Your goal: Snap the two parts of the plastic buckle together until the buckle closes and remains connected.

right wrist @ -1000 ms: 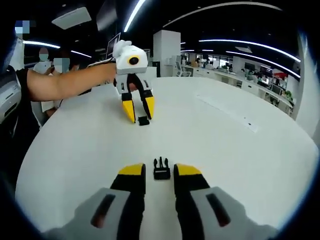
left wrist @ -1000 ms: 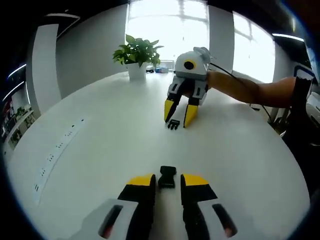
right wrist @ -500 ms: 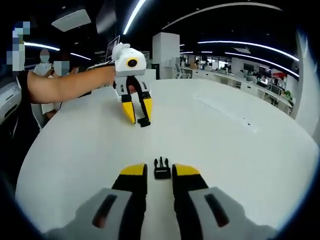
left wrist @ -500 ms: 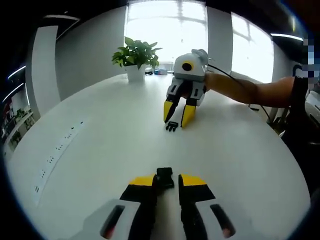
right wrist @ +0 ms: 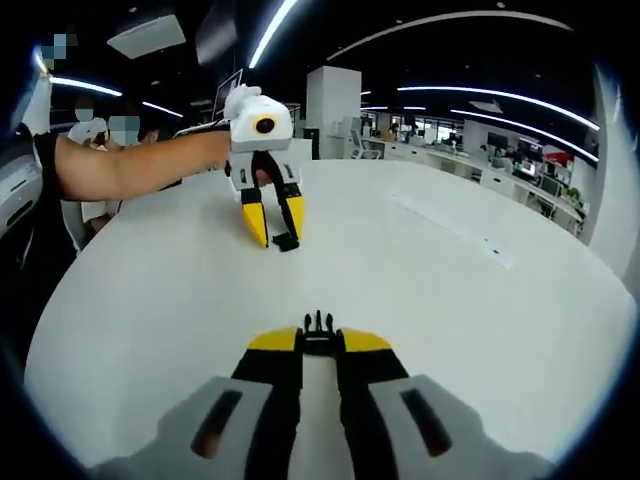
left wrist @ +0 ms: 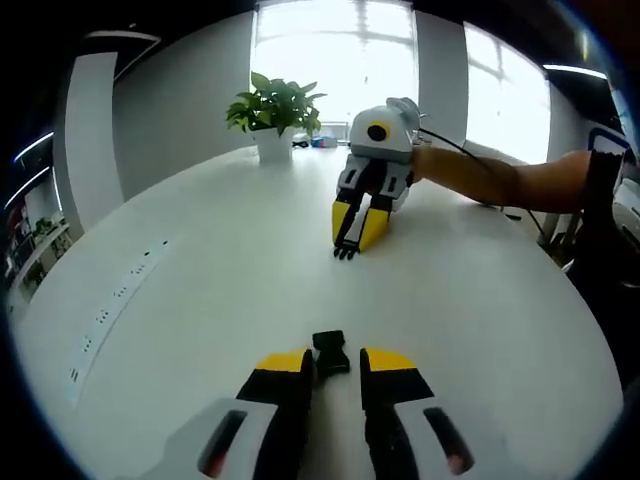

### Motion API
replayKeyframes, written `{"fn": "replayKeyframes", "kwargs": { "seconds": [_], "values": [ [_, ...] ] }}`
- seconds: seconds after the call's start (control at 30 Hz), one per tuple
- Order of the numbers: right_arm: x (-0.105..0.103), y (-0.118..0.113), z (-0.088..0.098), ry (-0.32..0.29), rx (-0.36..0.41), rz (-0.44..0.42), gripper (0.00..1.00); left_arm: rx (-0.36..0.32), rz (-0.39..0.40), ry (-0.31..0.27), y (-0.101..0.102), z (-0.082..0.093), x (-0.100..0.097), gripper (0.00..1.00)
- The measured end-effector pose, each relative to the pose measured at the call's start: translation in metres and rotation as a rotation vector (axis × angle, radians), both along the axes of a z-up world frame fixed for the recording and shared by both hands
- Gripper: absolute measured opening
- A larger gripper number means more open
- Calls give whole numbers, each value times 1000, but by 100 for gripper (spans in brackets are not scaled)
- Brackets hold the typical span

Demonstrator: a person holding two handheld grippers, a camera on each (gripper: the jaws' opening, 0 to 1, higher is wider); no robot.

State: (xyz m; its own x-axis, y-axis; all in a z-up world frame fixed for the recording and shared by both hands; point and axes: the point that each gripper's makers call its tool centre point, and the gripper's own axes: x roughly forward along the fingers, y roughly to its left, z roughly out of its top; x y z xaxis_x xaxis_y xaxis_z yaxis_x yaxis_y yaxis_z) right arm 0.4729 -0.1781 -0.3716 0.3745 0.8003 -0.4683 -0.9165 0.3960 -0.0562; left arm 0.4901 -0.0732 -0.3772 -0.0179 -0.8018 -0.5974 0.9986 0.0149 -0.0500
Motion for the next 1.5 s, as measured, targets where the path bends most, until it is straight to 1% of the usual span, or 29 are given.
{"fn": "replayKeyframes", "kwargs": {
  "seconds": [0.07,0.27,0.4,0.43,0.5,0.63,0.8,0.87,1.17,1.33,1.5],
  "values": [
    [0,0,0,2,2,-1,13,1,-1,2,0,0,-2,19],
    [3,2,0,10,11,-11,15,0,5,-23,1,0,1,18],
    [4,2,0,11,7,-15,13,-14,21,-51,-1,0,6,16],
    [5,2,0,9,7,-19,13,-14,24,-51,-1,0,6,12],
    [5,2,0,4,5,-21,13,-18,27,-59,-1,0,8,13],
    [5,2,-1,0,8,-26,13,-21,47,-54,0,0,11,12],
    [4,2,-1,-6,21,-25,13,-31,55,-42,1,0,12,12],
    [2,3,-1,7,32,-21,13,-39,53,-43,1,0,11,11],
    [-2,4,-1,1,26,-3,12,-61,46,-48,0,1,12,10],
    [-2,4,-1,-1,28,-1,11,-61,45,-49,1,1,12,9],
    [-1,4,1,-4,29,4,11,-76,44,-58,0,11,13,9]
  ]
}}
